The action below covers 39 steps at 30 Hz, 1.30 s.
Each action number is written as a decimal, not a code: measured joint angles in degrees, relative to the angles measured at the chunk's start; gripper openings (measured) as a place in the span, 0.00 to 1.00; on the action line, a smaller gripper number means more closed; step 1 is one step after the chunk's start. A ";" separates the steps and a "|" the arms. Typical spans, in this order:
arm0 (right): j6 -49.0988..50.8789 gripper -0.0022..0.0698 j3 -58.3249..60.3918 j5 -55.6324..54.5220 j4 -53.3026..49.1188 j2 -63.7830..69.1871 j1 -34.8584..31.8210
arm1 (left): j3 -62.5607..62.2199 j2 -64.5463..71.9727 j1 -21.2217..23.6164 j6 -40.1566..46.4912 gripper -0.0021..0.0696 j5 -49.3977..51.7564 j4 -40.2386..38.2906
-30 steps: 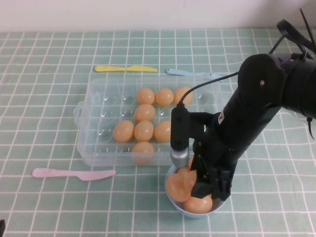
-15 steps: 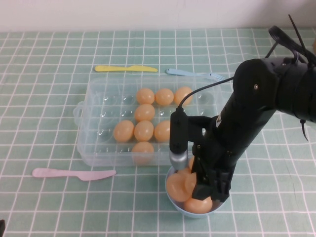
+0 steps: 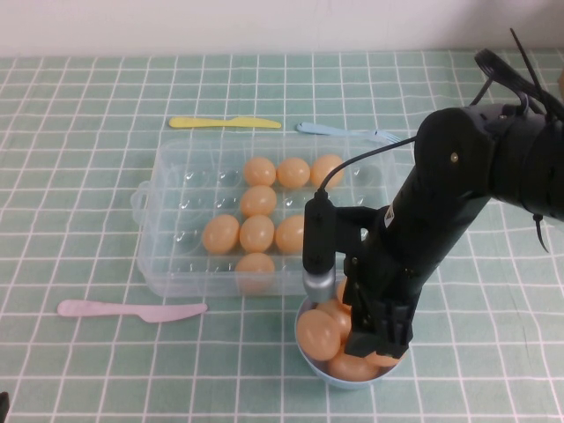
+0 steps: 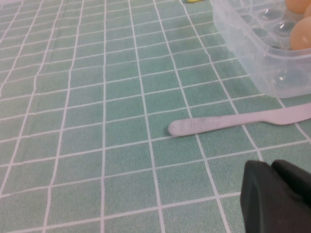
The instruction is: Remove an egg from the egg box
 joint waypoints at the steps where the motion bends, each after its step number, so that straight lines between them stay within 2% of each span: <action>1: 0.34 0.66 0.00 0.00 0.00 0.00 0.00 | 0.00 0.00 0.00 0.00 0.02 0.00 0.00; 12: 0.96 0.67 0.00 0.00 -0.04 -1.58 0.00 | 0.00 0.00 0.00 0.00 0.02 0.00 0.00; 16: 6.72 0.64 0.00 0.25 -0.04 -6.32 0.00 | 0.00 0.00 0.00 0.00 0.02 0.00 0.00; 19: 14.66 0.51 0.00 2.02 -0.04 -10.48 0.00 | 0.00 0.00 0.00 0.00 0.02 0.00 0.00; 21: 19.97 0.36 0.00 4.06 -0.04 -12.63 0.00 | 0.00 0.00 0.00 0.00 0.02 0.00 0.00; 23: 25.47 0.18 0.00 6.09 -0.04 -14.67 0.00 | 0.00 0.00 0.00 0.00 0.02 0.00 0.00; 26: 33.27 0.06 0.00 7.57 -0.15 -17.03 0.00 | 0.00 0.00 0.00 0.00 0.02 0.00 0.00; 32: 46.65 0.01 0.04 9.03 -4.43 -21.77 0.00 | 0.00 0.00 0.00 0.00 0.02 0.00 0.00; 39: 51.71 0.01 5.81 7.91 -8.71 -32.09 0.00 | 0.00 0.00 0.00 0.00 0.02 0.00 0.00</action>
